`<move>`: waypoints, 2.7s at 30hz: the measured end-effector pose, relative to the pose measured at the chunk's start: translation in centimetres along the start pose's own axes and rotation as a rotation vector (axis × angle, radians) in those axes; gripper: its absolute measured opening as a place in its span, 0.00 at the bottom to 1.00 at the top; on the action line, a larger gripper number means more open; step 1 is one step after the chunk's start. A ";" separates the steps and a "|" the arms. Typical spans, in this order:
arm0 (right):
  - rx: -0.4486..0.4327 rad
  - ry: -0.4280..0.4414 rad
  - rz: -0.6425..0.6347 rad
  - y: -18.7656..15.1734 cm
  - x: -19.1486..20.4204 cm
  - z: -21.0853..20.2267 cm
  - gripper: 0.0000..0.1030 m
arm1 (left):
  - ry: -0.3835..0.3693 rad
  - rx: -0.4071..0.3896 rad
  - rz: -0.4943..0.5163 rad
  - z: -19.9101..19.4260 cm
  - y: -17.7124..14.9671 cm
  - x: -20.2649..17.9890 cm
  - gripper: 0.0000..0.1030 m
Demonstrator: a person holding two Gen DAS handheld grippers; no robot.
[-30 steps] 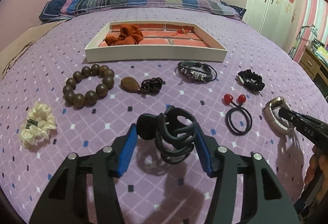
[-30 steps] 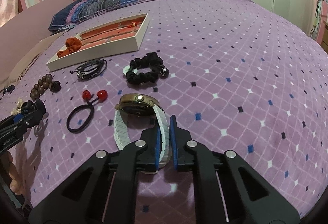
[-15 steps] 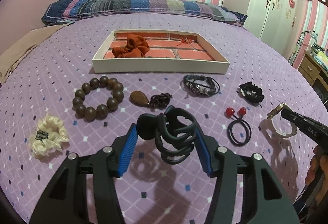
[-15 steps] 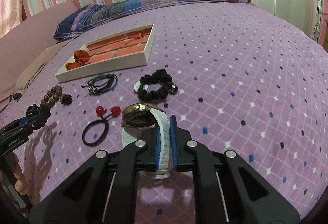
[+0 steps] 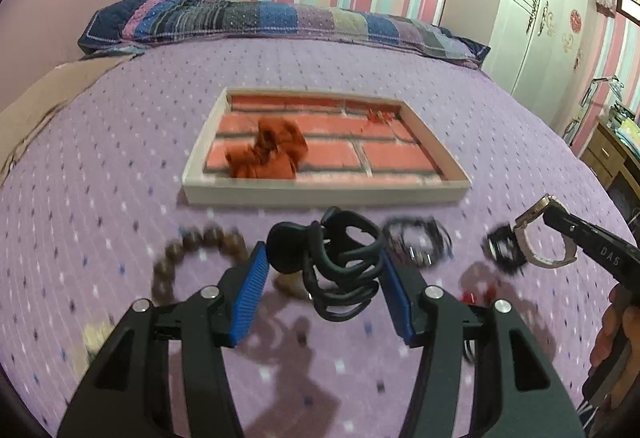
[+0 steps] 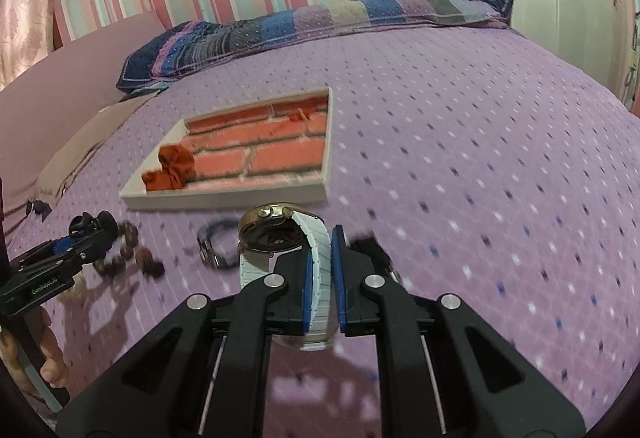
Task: Organize jewelry
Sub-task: 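Carry the claw clip and watch into the tray and open both tools, then withdraw both tools from the tray toward the cream scrunchie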
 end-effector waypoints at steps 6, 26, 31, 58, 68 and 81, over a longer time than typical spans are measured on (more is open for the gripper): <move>-0.014 0.013 -0.007 5.8 1.6 4.8 0.09 | -0.011 0.005 -0.027 2.7 6.3 1.6 0.53; 0.176 -0.125 0.063 15.3 -2.5 24.6 0.09 | 0.043 0.255 0.072 22.8 15.5 3.5 0.53; 0.232 -0.161 0.065 15.3 -3.8 26.4 0.09 | 0.060 0.306 0.091 25.3 15.4 3.6 0.53; 0.188 -0.104 -0.010 14.1 -3.0 23.1 0.46 | 0.128 0.226 0.056 21.8 14.8 6.0 0.59; 0.140 -0.103 -0.128 9.9 0.0 15.7 0.52 | 0.125 0.146 0.047 13.6 12.0 8.0 0.68; 0.062 -0.108 -0.165 5.7 2.2 5.7 0.82 | 0.146 0.086 0.054 4.4 4.8 12.3 0.84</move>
Point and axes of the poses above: each gripper's, at about its wrist camera, not at the fingertips, and z roughly the way its jaws point, x to its left, y to its top, the point moved 9 cm from there along z, roughly the way its jaws point, and after that the axes turned 14 degrees about y, right-handed, at the moved point
